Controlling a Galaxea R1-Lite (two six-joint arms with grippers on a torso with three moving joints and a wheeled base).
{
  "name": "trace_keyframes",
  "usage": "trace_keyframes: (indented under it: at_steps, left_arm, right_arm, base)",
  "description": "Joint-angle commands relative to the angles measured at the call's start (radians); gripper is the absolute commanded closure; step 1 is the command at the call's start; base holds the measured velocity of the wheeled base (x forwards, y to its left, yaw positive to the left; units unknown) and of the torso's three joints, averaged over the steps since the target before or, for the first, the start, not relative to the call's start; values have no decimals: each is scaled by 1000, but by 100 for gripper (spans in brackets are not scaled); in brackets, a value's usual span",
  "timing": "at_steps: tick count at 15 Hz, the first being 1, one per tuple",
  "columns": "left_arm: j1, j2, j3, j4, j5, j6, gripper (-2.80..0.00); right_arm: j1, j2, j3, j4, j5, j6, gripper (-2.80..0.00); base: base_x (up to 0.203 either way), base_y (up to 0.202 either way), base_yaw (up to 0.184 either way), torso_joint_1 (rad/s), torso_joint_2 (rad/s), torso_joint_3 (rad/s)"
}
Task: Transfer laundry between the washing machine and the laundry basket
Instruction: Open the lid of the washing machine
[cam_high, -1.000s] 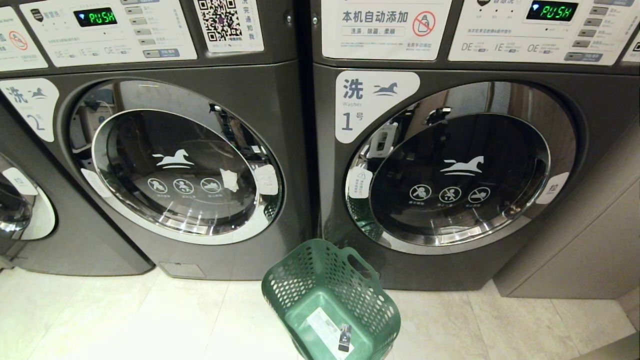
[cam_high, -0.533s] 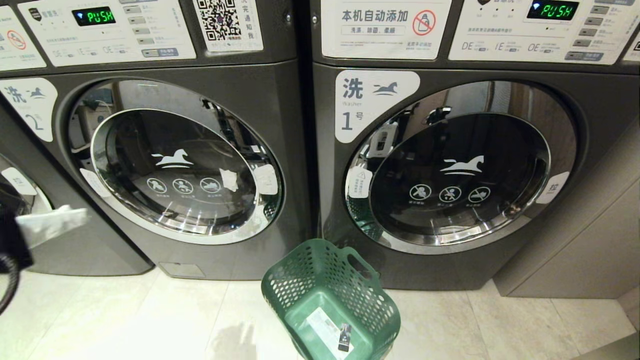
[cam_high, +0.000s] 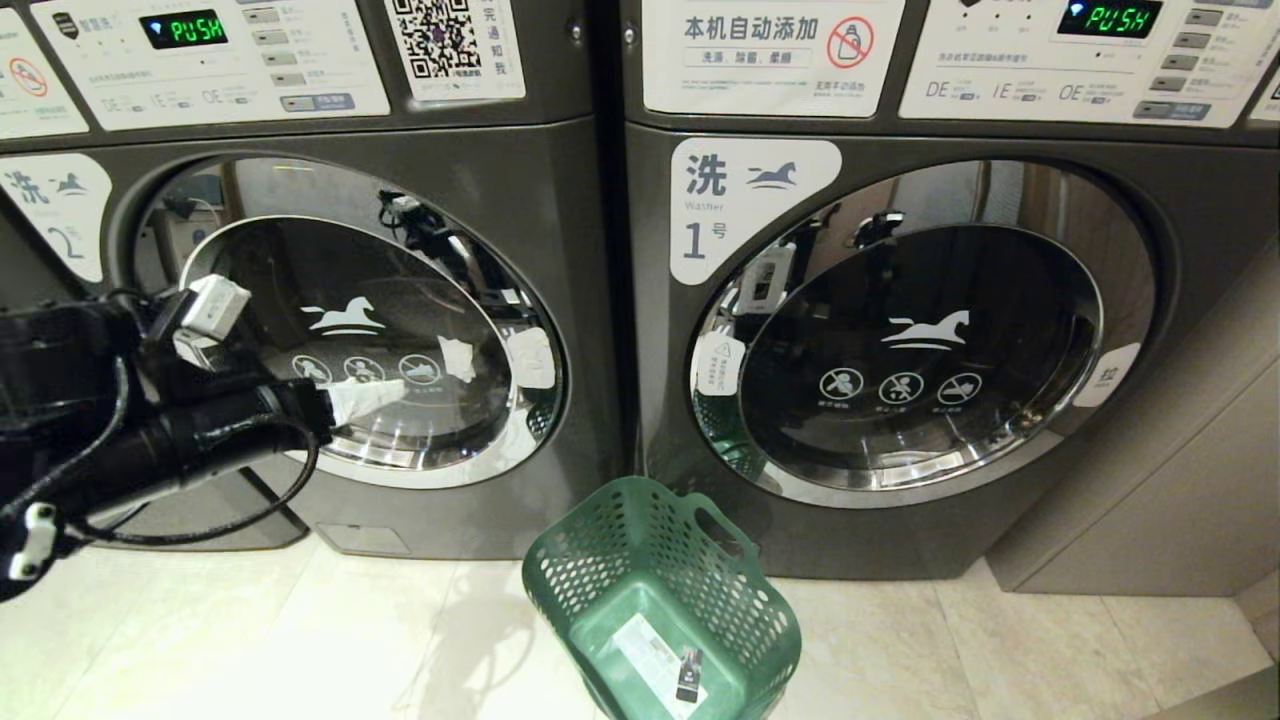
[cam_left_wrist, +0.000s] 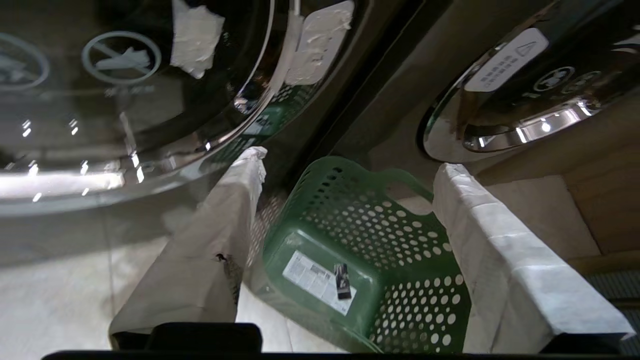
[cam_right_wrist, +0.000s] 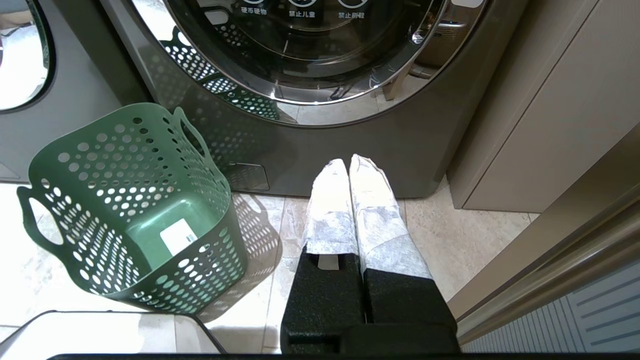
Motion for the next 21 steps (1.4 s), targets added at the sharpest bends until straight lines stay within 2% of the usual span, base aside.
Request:
trace_keyframes:
  at_steps: [1, 2, 3, 6, 9, 10, 13, 19, 21]
  left_arm:
    - [22, 134, 77, -290, -107, -3, -280]
    - [27, 169, 103, -374, -165, -1, -280]
    - [29, 200, 112, -431, -193, 0, -280]
    - [14, 302, 90, -578, -208, 3, -280]
    - [-27, 438, 32, -773, -209, 17, -280]
    - [-38, 478, 0, -808, -208, 21, -280]
    - [-53, 552, -77, -832, -206, 82, -280]
    - [-64, 608, -139, -832, -198, 132, -280]
    - [-76, 619, -164, -832, -163, 135, -280]
  right_arm:
    - [1, 1, 0, 0, 0, 0, 0]
    - [1, 1, 0, 0, 0, 0, 0]
    - [1, 1, 0, 0, 0, 0, 0]
    - [1, 1, 0, 0, 0, 0, 0]
    - [1, 1, 0, 0, 0, 0, 0]
    - [1, 1, 0, 0, 0, 0, 0]
    - [1, 1, 0, 0, 0, 0, 0]
    - [1, 1, 0, 0, 0, 0, 0]
    - [1, 1, 0, 0, 0, 0, 0]
  base:
    - [0, 0, 0, 0, 0, 0]
    - [0, 0, 0, 0, 0, 0]
    - [0, 0, 0, 0, 0, 0]
    - [0, 0, 0, 0, 0, 0]
    - [0, 0, 0, 0, 0, 0]
    - [0, 0, 0, 0, 0, 0]
    - [0, 0, 0, 0, 0, 0]
    - [0, 0, 0, 0, 0, 0]
    - [0, 0, 0, 0, 0, 0]
